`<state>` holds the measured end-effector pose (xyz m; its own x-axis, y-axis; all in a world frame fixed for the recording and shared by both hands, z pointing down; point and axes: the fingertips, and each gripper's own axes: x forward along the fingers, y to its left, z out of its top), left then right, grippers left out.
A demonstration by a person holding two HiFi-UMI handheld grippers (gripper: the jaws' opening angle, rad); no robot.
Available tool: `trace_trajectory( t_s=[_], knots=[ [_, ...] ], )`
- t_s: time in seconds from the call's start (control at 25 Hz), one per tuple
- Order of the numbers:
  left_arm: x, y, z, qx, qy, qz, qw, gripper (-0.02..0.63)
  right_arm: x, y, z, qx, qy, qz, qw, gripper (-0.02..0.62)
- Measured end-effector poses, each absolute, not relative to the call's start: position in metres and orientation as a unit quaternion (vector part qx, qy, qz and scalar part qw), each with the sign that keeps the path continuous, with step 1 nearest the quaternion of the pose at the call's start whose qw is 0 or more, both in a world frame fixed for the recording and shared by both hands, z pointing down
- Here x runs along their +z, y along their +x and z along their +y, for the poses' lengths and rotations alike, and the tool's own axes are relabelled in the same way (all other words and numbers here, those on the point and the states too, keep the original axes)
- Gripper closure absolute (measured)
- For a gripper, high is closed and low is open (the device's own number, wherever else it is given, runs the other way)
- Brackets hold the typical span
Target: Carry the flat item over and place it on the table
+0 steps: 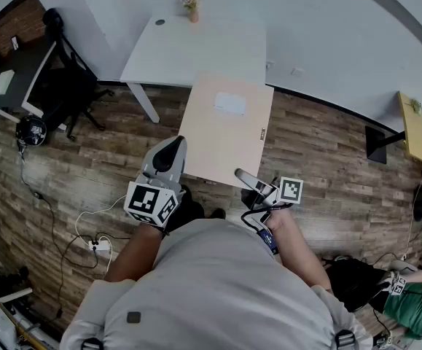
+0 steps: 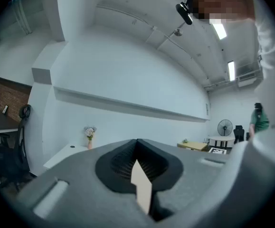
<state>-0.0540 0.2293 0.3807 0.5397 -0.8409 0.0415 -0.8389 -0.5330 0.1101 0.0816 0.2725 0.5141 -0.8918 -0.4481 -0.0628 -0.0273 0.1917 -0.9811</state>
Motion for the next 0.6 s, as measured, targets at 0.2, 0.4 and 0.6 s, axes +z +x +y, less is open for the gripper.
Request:
trace_trajectory(
  t_s=[0.2, 0.4, 0.6],
  knots=[
    [0.383, -0.056, 0.23, -0.008, 0.876, -0.479, 0.063, 0.606, 0.515, 0.083, 0.272, -0.614, -0.161, 0.754, 0.171, 0.296],
    [0.388, -0.056, 0.226, -0.005, 0.877, -0.476, 0.063, 0.606, 0.517, 0.085, 0.267, -0.613, -0.165, 0.754, 0.17, 0.296],
    [0.392, -0.061, 0.207, -0.004, 0.877, -0.476, 0.068, 0.606, 0.516, 0.083, 0.249, -0.612, -0.166, 0.754, 0.171, 0.295]
  ],
)
